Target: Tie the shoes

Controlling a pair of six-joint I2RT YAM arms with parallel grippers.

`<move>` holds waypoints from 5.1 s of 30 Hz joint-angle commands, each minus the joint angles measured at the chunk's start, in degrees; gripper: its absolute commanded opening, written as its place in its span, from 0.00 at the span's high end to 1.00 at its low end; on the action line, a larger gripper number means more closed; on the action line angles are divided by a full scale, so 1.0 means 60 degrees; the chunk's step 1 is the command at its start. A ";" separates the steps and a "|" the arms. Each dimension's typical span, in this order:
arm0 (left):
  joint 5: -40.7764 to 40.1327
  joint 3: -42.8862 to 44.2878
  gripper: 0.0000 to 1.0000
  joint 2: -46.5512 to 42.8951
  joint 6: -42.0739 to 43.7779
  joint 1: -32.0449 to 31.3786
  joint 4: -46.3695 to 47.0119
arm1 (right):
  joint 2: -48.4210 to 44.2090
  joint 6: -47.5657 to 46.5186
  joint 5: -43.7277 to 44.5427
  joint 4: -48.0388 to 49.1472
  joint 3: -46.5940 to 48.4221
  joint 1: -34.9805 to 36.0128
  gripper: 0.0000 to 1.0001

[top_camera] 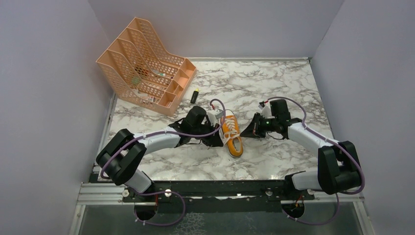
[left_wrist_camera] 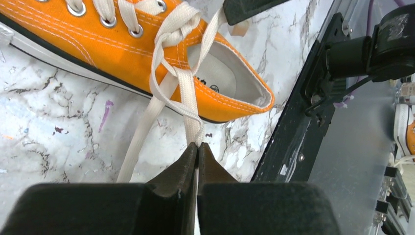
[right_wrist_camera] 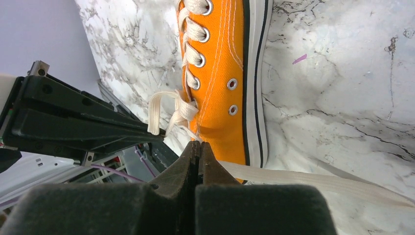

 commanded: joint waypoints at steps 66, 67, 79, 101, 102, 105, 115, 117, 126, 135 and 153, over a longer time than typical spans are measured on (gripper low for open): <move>-0.0757 0.4233 1.00 0.2061 0.3289 -0.0384 -0.2262 | -0.0401 0.1247 0.0431 0.0716 -0.0235 0.0683 0.99; -0.0738 0.4174 1.00 0.2020 0.3280 -0.0391 -0.2226 | -0.0423 0.1265 0.0482 0.0715 -0.0233 0.0715 0.99; -0.0510 0.4907 0.70 0.2902 0.4346 -0.0434 -0.2558 | -0.0821 0.0962 0.0736 0.0180 -0.0555 0.0743 1.00; -0.1866 0.5012 0.97 0.2940 0.4872 -0.0709 -0.2649 | -0.0508 0.0972 0.0618 0.0305 -0.0346 0.0743 0.99; -0.1849 0.5046 1.00 0.2895 0.4847 -0.0713 -0.2701 | -0.0489 0.0985 0.0615 0.0332 -0.0329 0.0750 0.99; -0.1746 0.4964 1.00 0.2580 0.4722 -0.0713 -0.2715 | -0.0414 0.1102 0.0555 0.0490 -0.0304 0.0744 0.99; -0.1504 0.4717 1.00 0.2088 0.3866 -0.0711 -0.2911 | -0.0326 0.2184 0.1386 0.1322 -0.0136 0.1359 0.99; -0.1435 0.4708 1.00 0.2063 0.3702 -0.0705 -0.2952 | -0.0380 0.2518 0.1840 0.1418 -0.0174 0.1519 0.99; -0.1331 0.4608 1.00 0.1962 0.3418 -0.0713 -0.3075 | -0.0471 0.3493 0.3244 0.2040 -0.0430 0.1840 0.99; -0.1381 0.4183 1.00 0.1655 0.3410 -0.0693 -0.2898 | -0.0510 0.4491 0.4566 0.2100 -0.0612 0.2290 0.99; -0.0903 0.4768 0.83 0.1919 0.2892 -0.0013 -0.3480 | -0.1009 0.3871 0.4604 0.1647 -0.0683 0.2559 0.99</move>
